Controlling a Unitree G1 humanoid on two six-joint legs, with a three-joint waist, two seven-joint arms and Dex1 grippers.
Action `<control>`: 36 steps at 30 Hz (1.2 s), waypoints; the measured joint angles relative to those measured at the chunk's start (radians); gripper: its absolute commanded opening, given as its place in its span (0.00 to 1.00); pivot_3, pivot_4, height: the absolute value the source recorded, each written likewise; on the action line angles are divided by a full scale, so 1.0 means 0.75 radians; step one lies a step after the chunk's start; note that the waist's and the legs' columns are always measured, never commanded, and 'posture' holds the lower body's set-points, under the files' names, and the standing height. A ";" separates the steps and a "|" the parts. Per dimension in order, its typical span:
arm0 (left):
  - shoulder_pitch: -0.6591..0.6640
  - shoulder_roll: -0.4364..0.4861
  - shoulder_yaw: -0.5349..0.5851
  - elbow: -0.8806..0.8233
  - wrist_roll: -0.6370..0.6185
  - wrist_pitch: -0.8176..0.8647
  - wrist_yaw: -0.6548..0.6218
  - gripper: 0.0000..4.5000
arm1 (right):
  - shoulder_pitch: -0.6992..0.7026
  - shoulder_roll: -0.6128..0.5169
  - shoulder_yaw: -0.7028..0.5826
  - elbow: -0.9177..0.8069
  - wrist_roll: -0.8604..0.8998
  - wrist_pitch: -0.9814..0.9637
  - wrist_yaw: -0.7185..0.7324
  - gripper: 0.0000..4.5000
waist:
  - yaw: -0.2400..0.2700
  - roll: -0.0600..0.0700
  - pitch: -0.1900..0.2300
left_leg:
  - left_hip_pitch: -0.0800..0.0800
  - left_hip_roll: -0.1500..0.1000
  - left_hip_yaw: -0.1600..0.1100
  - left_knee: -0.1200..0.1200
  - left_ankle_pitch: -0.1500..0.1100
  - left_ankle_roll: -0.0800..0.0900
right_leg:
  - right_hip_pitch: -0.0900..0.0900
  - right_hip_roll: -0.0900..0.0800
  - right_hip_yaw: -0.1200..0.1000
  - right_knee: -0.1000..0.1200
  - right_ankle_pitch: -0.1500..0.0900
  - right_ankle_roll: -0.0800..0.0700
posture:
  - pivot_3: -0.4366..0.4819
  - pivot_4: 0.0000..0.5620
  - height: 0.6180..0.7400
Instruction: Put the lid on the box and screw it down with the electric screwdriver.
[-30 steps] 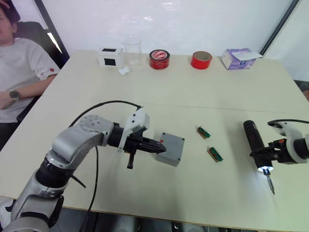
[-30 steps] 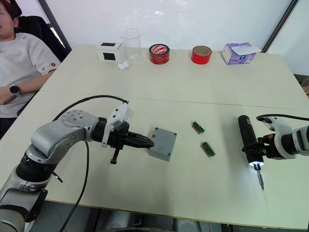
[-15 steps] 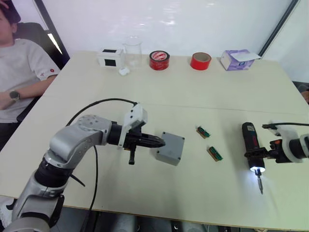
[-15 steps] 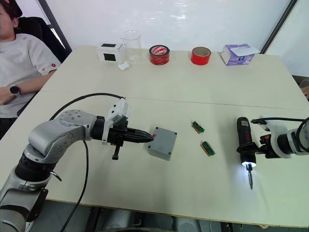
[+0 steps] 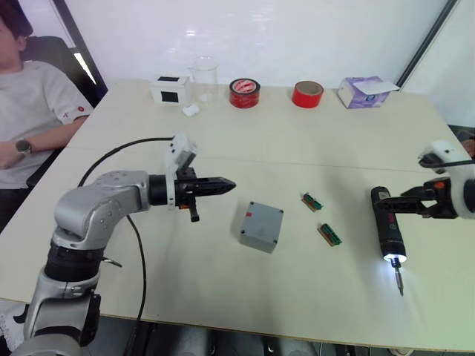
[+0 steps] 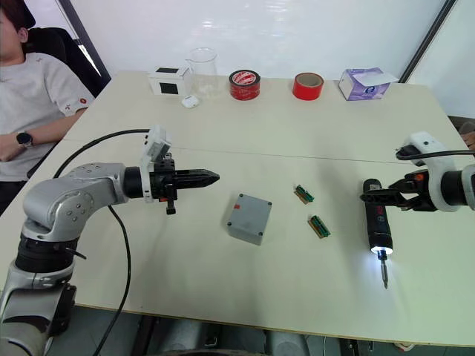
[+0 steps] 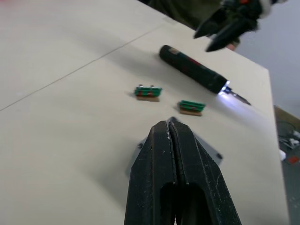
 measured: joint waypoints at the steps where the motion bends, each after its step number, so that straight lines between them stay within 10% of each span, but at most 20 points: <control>1: 0.017 0.024 -0.022 0.007 0.039 -0.027 -0.010 0.00 | 0.045 0.000 -0.016 -0.067 0.013 -0.016 0.028 0.99 | 0.001 0.000 0.000 | 0.000 0.000 0.000 0.000 0.000 0.000 | 0.000 0.000 0.000 0.000 0.000 0.000 | 0.48 0.27 1.00; 9: 0.086 0.036 -0.315 0.130 0.319 -0.297 -0.141 0.00 | 0.332 0.186 0.002 -0.584 0.046 -0.207 0.054 0.99 | 0.025 -0.002 0.001 | -0.001 -0.002 0.000 0.004 0.000 0.000 | 0.002 -0.003 0.000 -0.002 0.003 -0.001 | 0.48 0.27 1.00; 20: 0.011 -0.091 -0.415 0.216 0.471 -0.406 -0.152 0.00 | 0.163 0.453 0.386 -0.622 -0.087 -0.207 -0.198 0.99 | 0.031 -0.002 0.000 | -0.001 -0.001 0.000 0.004 0.000 -0.001 | 0.002 -0.002 0.000 -0.001 0.003 -0.002 | 0.48 0.27 1.00; 36: -0.138 -0.330 -0.471 0.529 0.604 -0.597 -0.236 0.00 | 0.140 0.629 0.446 -0.604 -0.020 -0.130 -0.232 0.99 | 0.031 -0.003 0.000 | 0.000 -0.002 0.000 0.004 0.001 0.000 | 0.002 -0.002 -0.001 0.001 0.003 -0.002 | 0.48 0.27 1.00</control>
